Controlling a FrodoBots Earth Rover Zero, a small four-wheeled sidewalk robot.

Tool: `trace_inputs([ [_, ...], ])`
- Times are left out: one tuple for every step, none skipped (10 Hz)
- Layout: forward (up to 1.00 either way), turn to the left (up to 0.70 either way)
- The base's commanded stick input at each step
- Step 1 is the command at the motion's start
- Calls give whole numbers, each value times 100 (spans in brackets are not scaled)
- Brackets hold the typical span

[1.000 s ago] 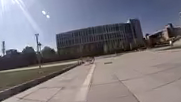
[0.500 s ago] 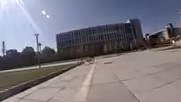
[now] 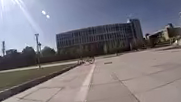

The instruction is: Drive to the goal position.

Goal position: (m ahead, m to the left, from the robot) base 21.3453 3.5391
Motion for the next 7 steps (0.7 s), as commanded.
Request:
trace_inputs([
  [6,0],
  [6,0],
  [6,0],
  [6,0],
  [6,0],
  [6,0],
  [6,0],
])
